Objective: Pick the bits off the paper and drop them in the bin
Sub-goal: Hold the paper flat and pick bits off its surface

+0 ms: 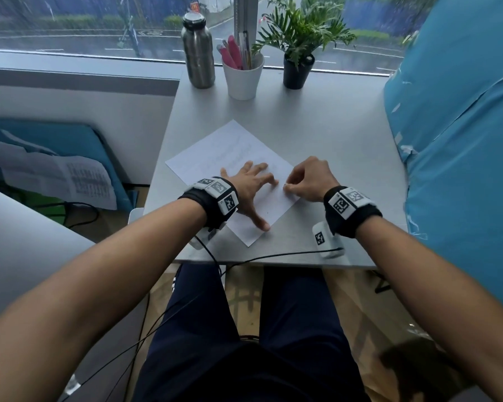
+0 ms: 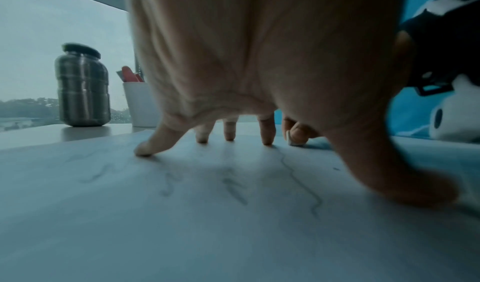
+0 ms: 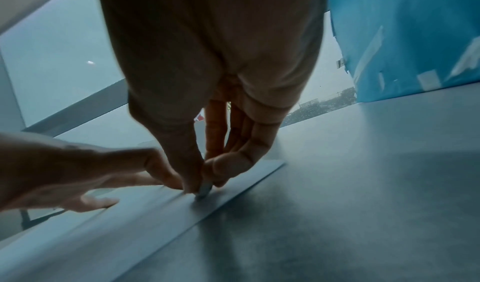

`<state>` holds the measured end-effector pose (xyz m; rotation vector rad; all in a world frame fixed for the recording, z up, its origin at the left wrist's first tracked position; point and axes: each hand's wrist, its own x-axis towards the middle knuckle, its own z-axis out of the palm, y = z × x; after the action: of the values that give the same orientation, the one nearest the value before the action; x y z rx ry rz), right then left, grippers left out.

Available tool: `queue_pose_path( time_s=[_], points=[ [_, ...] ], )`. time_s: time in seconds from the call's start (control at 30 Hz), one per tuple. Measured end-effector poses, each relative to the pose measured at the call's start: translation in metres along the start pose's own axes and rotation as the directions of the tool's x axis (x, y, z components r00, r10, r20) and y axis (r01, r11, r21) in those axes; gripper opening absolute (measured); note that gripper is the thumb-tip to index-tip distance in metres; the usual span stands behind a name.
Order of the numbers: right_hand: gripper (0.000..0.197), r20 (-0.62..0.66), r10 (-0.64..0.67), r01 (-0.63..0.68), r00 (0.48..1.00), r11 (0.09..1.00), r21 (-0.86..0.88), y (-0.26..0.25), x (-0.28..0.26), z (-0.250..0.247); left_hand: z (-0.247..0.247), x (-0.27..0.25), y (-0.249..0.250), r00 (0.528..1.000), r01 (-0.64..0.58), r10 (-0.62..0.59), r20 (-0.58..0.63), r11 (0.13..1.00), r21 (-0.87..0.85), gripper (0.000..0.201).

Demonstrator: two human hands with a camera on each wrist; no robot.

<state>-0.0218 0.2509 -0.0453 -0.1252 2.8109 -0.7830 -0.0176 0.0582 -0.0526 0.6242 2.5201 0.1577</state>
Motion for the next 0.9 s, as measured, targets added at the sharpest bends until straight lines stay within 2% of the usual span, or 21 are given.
queue_pose_path(
  time_s=[0.07,0.17,0.2,0.3,0.37,0.43,0.47,0.53,0.6,0.63,0.73,0.8,0.83,0.9],
  points=[
    [0.012,-0.002,0.032,-0.032,0.999,0.999,0.021,0.001,0.002,-0.005,-0.001,0.003,0.007,0.999,0.014,-0.015,-0.037,1.000,-0.018,0.127],
    [0.011,-0.046,0.014,-0.013,0.999,1.000,0.013,-0.004,-0.005,0.001,0.000,0.008,0.009,1.000,0.029,-0.029,-0.007,1.000,-0.004,0.136],
    [0.009,-0.025,-0.029,0.029,0.999,1.000,-0.001,-0.010,-0.011,0.008,0.000,0.009,0.009,0.999,0.039,-0.039,0.013,0.999,0.010,0.139],
    [0.008,0.147,-0.170,0.173,0.974,0.985,-0.010,-0.021,-0.028,0.021,0.000,0.013,0.007,0.998,0.048,-0.049,0.044,0.998,0.034,0.145],
    [0.007,0.129,-0.085,0.081,0.988,0.996,0.034,-0.009,-0.016,0.006,0.000,0.012,0.006,0.998,0.043,-0.045,0.046,0.998,0.038,0.143],
    [0.009,0.000,0.036,-0.036,0.999,0.996,0.081,0.005,-0.004,-0.010,0.000,0.012,0.006,0.998,0.045,-0.046,0.053,0.998,0.032,0.141],
    [0.010,-0.037,0.046,-0.044,0.998,0.996,0.071,0.007,-0.002,-0.011,0.001,0.012,0.006,0.997,0.045,-0.047,0.055,0.999,0.030,0.141],
    [0.011,0.021,-0.045,0.044,0.999,0.998,0.049,-0.003,-0.012,0.004,0.000,0.013,0.006,0.997,0.044,-0.047,0.063,0.998,0.037,0.142],
    [0.008,0.150,-0.174,0.169,0.973,0.985,0.047,-0.016,-0.030,0.020,0.000,0.013,0.006,0.997,0.040,-0.043,0.065,0.998,0.047,0.144],
    [0.008,0.170,-0.173,0.167,0.970,0.985,0.051,-0.015,-0.030,0.019,-0.001,0.013,0.005,0.997,0.037,-0.040,0.065,0.998,0.048,0.143],
    [0.012,0.006,0.025,-0.025,1.000,0.997,0.080,0.009,-0.005,-0.007,-0.002,0.010,0.007,0.997,0.036,-0.039,0.069,0.998,0.043,0.141],
    [0.012,-0.073,0.068,-0.063,0.995,0.996,0.069,0.015,0.000,-0.012,-0.002,0.011,0.007,0.997,0.034,-0.037,0.069,0.998,0.047,0.142],
    [0.012,-0.055,0.033,-0.030,0.998,0.998,0.057,0.010,-0.004,-0.006,-0.003,0.011,0.006,0.997,0.030,-0.034,0.071,0.998,0.053,0.142],
    [0.011,0.068,-0.097,0.094,0.993,0.995,0.036,-0.009,-0.022,0.012,-0.005,0.012,0.004,0.996,0.019,-0.024,0.082,0.997,0.070,0.143]
  ],
)
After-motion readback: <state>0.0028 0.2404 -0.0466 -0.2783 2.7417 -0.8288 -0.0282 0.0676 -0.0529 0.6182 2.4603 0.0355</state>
